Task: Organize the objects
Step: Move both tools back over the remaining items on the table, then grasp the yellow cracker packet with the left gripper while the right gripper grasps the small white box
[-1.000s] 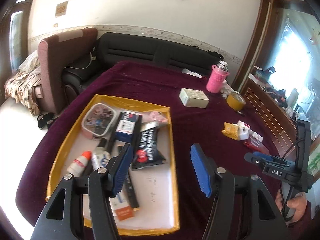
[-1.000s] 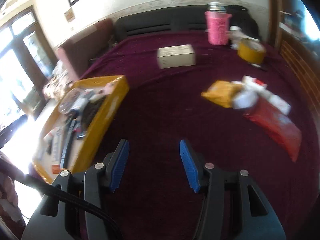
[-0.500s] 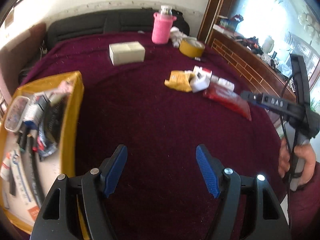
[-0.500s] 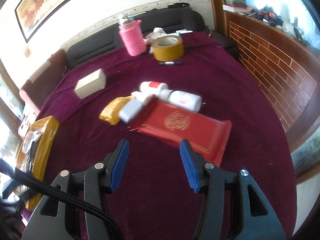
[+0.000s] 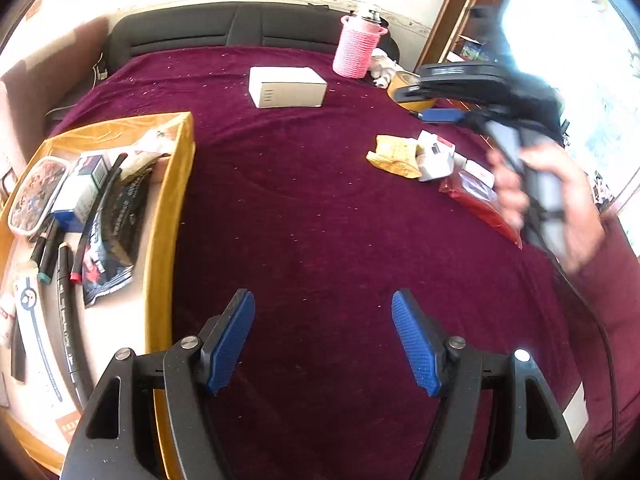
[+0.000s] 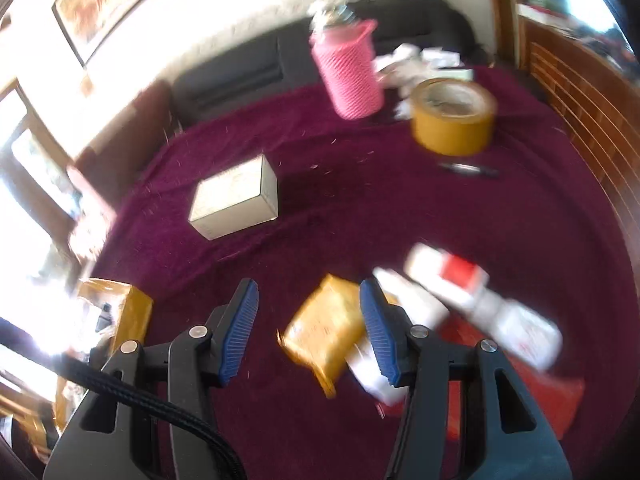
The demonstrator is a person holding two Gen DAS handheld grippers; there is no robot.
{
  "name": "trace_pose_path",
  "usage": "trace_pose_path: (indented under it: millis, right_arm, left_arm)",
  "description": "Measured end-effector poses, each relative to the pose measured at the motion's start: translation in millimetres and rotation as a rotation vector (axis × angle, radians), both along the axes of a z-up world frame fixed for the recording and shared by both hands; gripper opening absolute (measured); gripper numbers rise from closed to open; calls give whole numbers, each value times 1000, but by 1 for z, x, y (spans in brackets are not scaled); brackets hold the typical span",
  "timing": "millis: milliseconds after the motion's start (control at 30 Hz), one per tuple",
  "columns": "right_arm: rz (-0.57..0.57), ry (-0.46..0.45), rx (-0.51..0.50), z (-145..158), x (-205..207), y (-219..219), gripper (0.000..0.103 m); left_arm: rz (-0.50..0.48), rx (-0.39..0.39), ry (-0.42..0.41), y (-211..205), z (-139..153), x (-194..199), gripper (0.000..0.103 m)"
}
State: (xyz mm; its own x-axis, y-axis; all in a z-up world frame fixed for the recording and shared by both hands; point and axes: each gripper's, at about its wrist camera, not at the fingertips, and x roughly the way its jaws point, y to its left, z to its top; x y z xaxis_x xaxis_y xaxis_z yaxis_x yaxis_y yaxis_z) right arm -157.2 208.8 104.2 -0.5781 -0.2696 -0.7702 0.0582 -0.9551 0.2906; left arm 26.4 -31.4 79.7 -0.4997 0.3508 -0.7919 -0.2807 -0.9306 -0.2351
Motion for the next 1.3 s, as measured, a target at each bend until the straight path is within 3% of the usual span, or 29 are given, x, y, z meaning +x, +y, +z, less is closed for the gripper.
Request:
trace_pose_path:
  millis: [67, 167, 233, 300, 367, 400, 433, 500, 567, 667, 767, 867, 967, 1033, 1300]
  right_arm:
    - [26, -60, 49, -13, -23, -14, 51]
    - [88, -219, 83, -45, -38, -33, 51]
    - [136, -228, 91, -50, -25, -43, 54]
    - [233, -265, 0, -48, -2, -52, 54]
    - [356, -352, -164, -51, 24, -58, 53]
    - [406, -380, -202, -51, 41, -62, 53]
    - [416, -357, -180, -45, 56, -61, 53]
    - [376, -253, -129, -26, 83, -48, 53]
    - [285, -176, -143, -12, 99, -23, 53]
    - [148, -108, -108, -5, 114, 16, 53]
    - [77, -143, -117, -17, 118, 35, 53]
    - [58, -166, -94, -30, 118, 29, 55]
    - [40, -196, 12, -42, 105, 11, 54]
    - [2, -206, 94, -51, 102, 5, 44]
    - [-68, -195, 8, -54, 136, 47, 41]
  left_arm:
    - [6, 2, 1, -6, 1, 0, 65]
    - [23, 9, 9, -18, 3, -1, 65]
    - [35, 21, 15, -26, 3, -4, 65]
    - [42, 26, 12, -29, 2, -8, 65]
    - [39, 43, -2, -29, 0, -12, 65]
    - [32, 52, -11, -28, -2, -14, 65]
    - [25, 58, -18, -26, -3, -15, 65]
    - [8, 63, -31, -18, -5, -15, 65]
    - [-19, 65, -40, -6, -6, -14, 65]
    - [-53, 64, -58, 13, -8, -14, 65]
    - [-64, 89, -72, 26, -6, -13, 65]
    - [-62, 55, -49, 31, -2, -7, 65]
    - [-38, 26, -48, 28, -2, -7, 65]
    - [-22, 16, -47, 27, -1, -9, 65]
    - [-22, -24, -40, 60, -10, -26, 65]
